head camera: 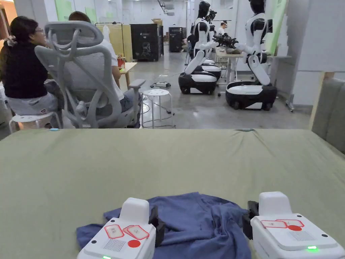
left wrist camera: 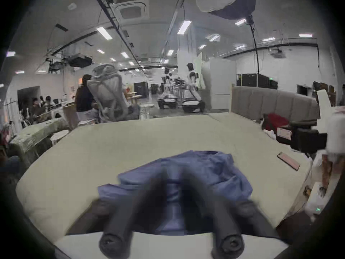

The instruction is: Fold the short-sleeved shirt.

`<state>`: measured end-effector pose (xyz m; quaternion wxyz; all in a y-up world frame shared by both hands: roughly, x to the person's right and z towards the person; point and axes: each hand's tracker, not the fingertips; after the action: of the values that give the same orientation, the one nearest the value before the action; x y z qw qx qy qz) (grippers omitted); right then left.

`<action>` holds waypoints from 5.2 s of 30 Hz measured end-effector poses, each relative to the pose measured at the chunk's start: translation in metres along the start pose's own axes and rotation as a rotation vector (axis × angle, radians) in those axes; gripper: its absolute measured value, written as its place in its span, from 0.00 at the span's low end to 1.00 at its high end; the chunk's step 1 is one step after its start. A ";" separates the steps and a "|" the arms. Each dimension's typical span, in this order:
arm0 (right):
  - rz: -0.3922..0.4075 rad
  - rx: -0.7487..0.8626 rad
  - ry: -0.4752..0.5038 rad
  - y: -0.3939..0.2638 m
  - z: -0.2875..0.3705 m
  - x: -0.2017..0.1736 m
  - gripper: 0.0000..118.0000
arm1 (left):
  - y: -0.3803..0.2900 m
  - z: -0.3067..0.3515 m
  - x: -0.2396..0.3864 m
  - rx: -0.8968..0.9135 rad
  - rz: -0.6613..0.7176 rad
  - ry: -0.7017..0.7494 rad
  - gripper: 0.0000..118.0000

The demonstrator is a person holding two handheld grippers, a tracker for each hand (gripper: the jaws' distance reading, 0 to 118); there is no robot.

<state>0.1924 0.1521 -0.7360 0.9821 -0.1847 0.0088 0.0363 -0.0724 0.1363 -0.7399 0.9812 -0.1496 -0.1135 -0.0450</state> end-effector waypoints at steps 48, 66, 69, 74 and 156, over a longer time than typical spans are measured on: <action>0.105 -0.292 -0.072 -0.010 -0.137 0.102 0.00 | 0.031 -0.154 -0.189 -0.526 0.123 0.095 0.01; 0.332 -0.510 0.161 -0.067 -0.292 0.074 0.92 | 0.017 -0.178 -0.189 -0.541 0.096 0.088 0.01; 0.137 -0.550 0.293 -0.061 -0.291 0.089 0.42 | 0.011 -0.182 -0.192 -0.551 0.097 0.100 0.01; 0.126 -0.516 0.265 -0.050 -0.262 0.091 0.05 | 0.005 -0.177 -0.195 -0.554 0.094 0.124 0.01; -0.005 -0.012 0.102 0.006 0.012 0.011 0.97 | 0.008 -0.004 -0.091 -0.065 0.081 0.144 0.77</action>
<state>0.2033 0.1628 -0.7273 0.9793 -0.1925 0.0582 0.0247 -0.1590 0.1479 -0.7674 0.9825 -0.1821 -0.0351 -0.0193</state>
